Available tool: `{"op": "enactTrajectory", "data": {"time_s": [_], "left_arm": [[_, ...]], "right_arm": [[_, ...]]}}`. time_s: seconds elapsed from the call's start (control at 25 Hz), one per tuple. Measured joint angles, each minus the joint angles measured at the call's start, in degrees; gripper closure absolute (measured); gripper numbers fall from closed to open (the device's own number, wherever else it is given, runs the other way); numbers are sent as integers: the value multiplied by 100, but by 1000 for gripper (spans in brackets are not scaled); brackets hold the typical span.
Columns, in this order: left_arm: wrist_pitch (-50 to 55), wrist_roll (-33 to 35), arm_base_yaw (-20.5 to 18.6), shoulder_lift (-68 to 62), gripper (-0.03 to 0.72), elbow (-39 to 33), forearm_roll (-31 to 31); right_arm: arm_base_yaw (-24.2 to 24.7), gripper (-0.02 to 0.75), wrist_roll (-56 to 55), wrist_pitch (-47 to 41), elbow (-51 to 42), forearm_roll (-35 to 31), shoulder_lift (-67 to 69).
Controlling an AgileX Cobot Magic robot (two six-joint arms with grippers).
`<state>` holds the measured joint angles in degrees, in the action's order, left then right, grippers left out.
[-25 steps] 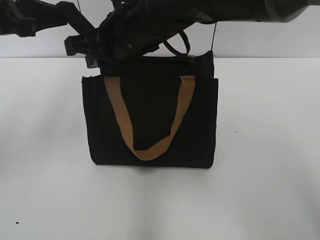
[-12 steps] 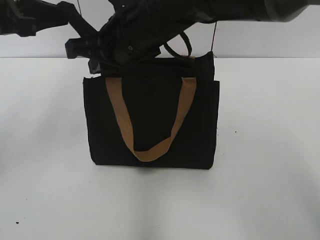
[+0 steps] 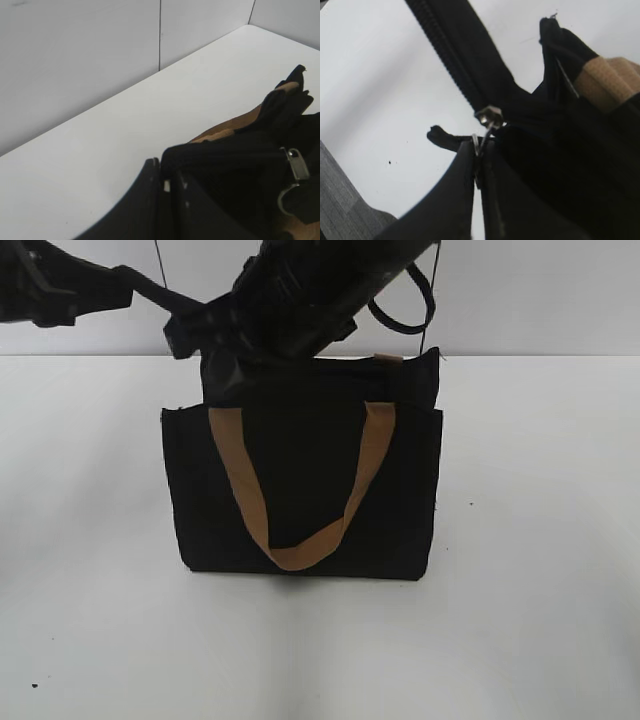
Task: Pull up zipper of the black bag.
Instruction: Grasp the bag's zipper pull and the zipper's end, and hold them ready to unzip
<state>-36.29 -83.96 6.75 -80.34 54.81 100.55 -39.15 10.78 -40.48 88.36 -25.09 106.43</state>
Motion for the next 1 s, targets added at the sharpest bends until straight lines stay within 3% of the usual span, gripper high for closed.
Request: {"op": "enactTrajectory", "data": {"time_s": [0.4, 0.68, 1.0], "left_arm": [[61, -268, 0, -5, 653, 0, 32], [-134, -646, -294, -35, 654, 0, 32], [-148, -850, -423, -63, 654, 0, 32]], "right_arm": [[456, 747, 525, -668, 11, -257, -10], [634, 747, 732, -721, 17, -387, -10], [647, 747, 1217, -661, 17, -1126, 292]]}}
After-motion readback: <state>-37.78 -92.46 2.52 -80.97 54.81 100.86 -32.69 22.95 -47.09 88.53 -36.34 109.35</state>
